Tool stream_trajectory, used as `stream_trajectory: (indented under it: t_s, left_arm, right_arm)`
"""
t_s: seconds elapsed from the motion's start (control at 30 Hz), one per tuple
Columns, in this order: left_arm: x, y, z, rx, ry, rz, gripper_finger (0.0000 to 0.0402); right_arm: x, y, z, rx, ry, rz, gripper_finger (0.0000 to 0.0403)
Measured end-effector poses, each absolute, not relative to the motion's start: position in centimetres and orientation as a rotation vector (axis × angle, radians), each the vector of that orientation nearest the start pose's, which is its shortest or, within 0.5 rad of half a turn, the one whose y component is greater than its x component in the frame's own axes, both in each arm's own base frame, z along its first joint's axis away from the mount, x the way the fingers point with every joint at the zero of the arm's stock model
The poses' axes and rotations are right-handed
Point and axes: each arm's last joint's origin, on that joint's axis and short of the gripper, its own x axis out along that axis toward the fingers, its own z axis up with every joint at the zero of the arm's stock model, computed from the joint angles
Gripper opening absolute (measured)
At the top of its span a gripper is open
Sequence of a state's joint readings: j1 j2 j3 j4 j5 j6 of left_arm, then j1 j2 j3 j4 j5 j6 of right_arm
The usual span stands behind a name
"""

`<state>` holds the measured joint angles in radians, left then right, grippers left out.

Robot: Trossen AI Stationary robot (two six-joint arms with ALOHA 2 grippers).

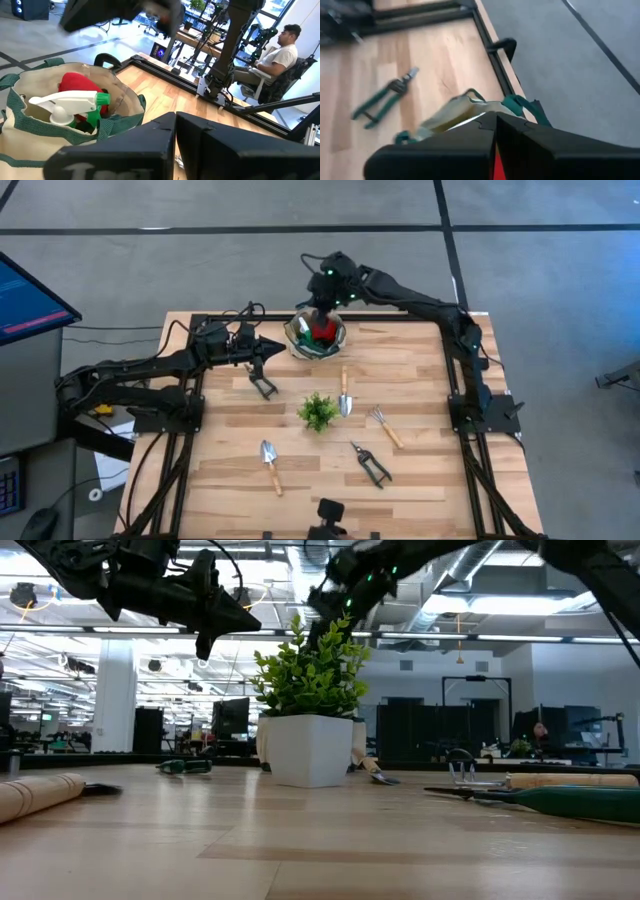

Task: Pick & Place Garden tools in Gardening bag
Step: Put the brown hand rake into the brown gardening bag

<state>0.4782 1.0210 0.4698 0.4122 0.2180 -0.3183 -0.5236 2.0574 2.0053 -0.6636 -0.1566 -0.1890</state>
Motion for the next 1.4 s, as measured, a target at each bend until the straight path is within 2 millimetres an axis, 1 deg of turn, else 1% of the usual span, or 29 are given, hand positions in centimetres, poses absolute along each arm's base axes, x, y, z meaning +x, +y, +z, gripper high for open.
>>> stream_trajectory:
  t_s: [0.17,0.23,0.33,0.43,0.47,0.53,0.63,0.77,0.83,1.17,1.27,1.4]
  left_arm:
    - [19.6,9.4,23.8,-0.364,0.089,0.279,0.0002]
    - [19.6,9.4,23.8,-0.364,0.089,0.279,0.0002]
    - [19.6,9.4,23.8,-0.364,0.089,0.279,0.0002]
    - [19.6,9.4,23.8,-0.364,0.089,0.278,0.0002]
    - [19.6,9.4,23.8,-0.364,0.089,0.279,0.0002]
    - [19.6,9.4,23.8,-0.356,0.093,0.279,0.0002]
    - [19.5,9.4,23.7,-0.337,0.106,0.279,0.0002]
    - [19.5,9.4,23.5,-0.343,0.123,0.281,0.0002]
    - [19.5,9.4,23.5,-0.343,0.122,0.281,0.0002]
    - [19.5,9.4,23.5,-0.344,0.122,0.281,0.0002]
    - [19.5,9.4,23.5,-0.344,0.122,0.281,0.0002]
    - [19.5,9.4,23.5,-0.346,0.124,0.265,0.0002]
  right_arm:
    - [38.5,-20.8,35.8,0.069,0.670,-0.283,0.0000]
    - [38.0,-19.7,36.9,0.061,0.662,-0.269,0.0000]
    - [37.3,-18.3,38.2,0.055,0.664,-0.247,0.0000]
    - [36.9,-17.3,38.7,0.052,0.674,-0.228,0.0000]
    - [36.8,-17.1,38.6,0.055,0.685,-0.224,0.0000]
    - [36.5,-16.9,37.6,0.067,0.719,-0.220,0.0000]
    - [35.9,-16.7,35.6,0.095,0.786,-0.214,0.0000]
    - [35.2,-16.0,32.8,0.124,0.819,-0.213,0.0000]
    - [34.6,-15.4,32.0,0.129,0.826,-0.207,0.0000]
    - [30.6,-13.4,31.3,0.197,0.831,-0.230,0.0000]
    - [29.7,-12.6,30.4,0.237,0.840,-0.238,0.0000]
    - [28.9,-11.7,29.4,0.279,0.805,-0.249,0.0000]
